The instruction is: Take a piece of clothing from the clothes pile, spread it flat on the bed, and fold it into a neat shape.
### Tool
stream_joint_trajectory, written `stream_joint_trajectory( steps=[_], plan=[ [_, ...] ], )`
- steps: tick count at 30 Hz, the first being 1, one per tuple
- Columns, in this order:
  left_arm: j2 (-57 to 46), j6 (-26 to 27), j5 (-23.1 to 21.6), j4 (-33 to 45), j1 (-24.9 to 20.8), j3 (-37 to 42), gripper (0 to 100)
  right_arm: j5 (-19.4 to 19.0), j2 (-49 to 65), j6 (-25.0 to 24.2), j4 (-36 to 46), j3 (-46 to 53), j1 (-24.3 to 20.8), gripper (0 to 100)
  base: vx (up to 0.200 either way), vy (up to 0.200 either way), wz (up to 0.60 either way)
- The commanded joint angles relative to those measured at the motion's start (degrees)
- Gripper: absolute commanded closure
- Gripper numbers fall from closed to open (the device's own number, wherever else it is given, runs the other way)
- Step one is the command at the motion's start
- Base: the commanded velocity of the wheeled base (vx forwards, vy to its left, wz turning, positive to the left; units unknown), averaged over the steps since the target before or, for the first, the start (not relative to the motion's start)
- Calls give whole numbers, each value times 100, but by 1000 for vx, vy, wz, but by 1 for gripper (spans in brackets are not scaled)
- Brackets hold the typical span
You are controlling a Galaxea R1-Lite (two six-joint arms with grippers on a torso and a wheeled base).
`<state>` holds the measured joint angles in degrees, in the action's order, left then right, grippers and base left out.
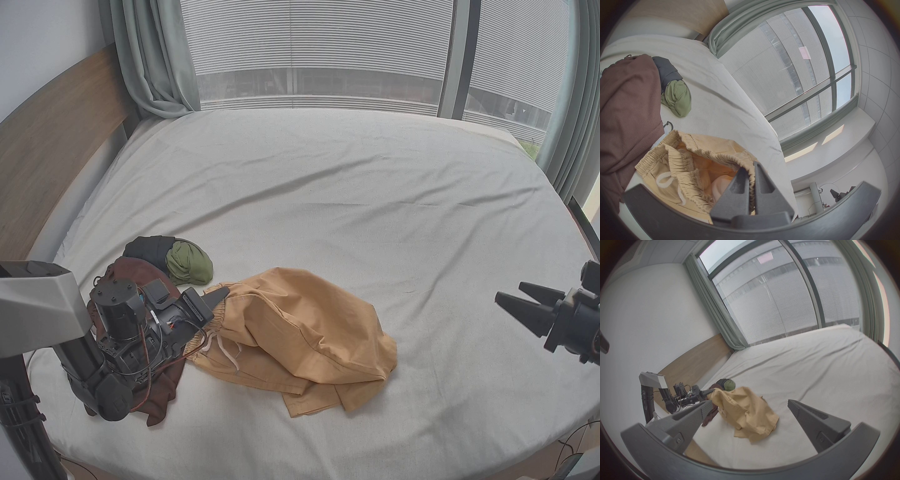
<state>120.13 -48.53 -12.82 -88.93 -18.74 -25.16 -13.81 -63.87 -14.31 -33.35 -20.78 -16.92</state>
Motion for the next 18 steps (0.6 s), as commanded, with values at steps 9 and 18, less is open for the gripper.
stream_joint_trajectory(
  steps=[9, 18],
  plan=[
    [64, -7, 8, -1, 186, -129, 100, -429, -1286, -538, -593, 338, -110, 0, 0, 0, 0],
    [99, 2, -1, 7, 309, -173, 100, -702, -2288, -546, -1718, 848, -110, 0, 0, 0, 0]
  ],
)
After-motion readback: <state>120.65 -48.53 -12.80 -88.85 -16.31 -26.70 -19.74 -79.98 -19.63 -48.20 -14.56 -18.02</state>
